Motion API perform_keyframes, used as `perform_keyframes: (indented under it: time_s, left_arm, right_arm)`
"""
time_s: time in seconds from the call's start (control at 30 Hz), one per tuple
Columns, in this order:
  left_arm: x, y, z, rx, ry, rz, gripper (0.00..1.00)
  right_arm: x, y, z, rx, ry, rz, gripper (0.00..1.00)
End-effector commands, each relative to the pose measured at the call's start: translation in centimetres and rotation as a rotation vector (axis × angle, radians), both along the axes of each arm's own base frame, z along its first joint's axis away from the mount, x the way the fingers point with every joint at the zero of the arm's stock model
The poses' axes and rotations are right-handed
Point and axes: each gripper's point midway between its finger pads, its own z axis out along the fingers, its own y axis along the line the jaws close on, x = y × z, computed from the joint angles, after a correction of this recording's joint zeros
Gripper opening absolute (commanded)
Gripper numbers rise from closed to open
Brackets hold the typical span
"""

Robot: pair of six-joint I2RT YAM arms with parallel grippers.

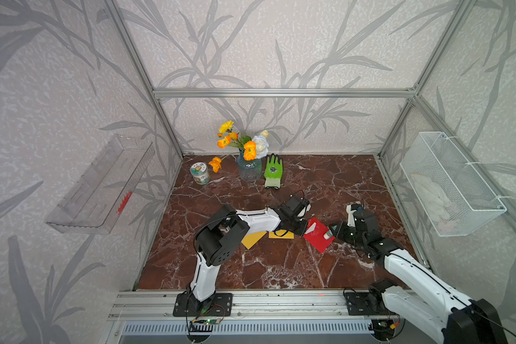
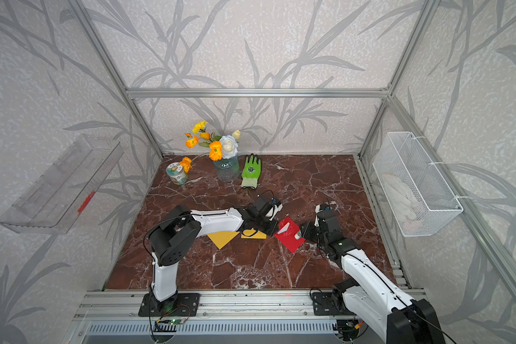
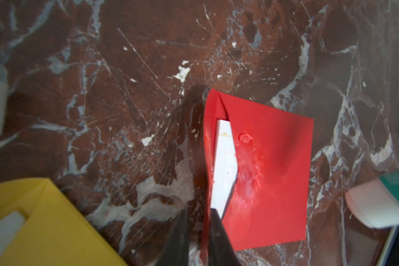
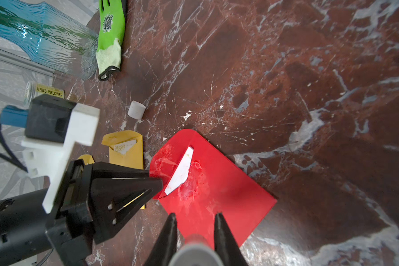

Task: Seal the envelope with a glue stick
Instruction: Adjust the envelope at the center of the board.

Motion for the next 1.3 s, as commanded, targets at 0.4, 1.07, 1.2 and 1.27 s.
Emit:
perform_keyframes:
  time_s: [0.4,1.07,1.2,1.27]
  left_arm:
    - [1.7,1.4,4.9,-0.220,0.146,0.088,0.32]
    - [2.1,-0.8,2.3,-0.253,0.278,0.126,0.00]
    - [1.6,-1.4,2.2,-0.234,0.272,0.100,0.00]
    - [1.2,-1.6,1.9,-0.205,0.265,0.084,0.00]
  right_arm:
    - [0.8,0.2,1.6,0.006,-0.054,0.012,0.00]
    - [1.3,0.8,-1.1,0.032,0.010,0.006,0.00]
    - [1.4,1.3,-1.6,0.039,0.036,0.026,0.00]
    - [1.4,1.3,-1.7,0.040,0.040,0.022,0.00]
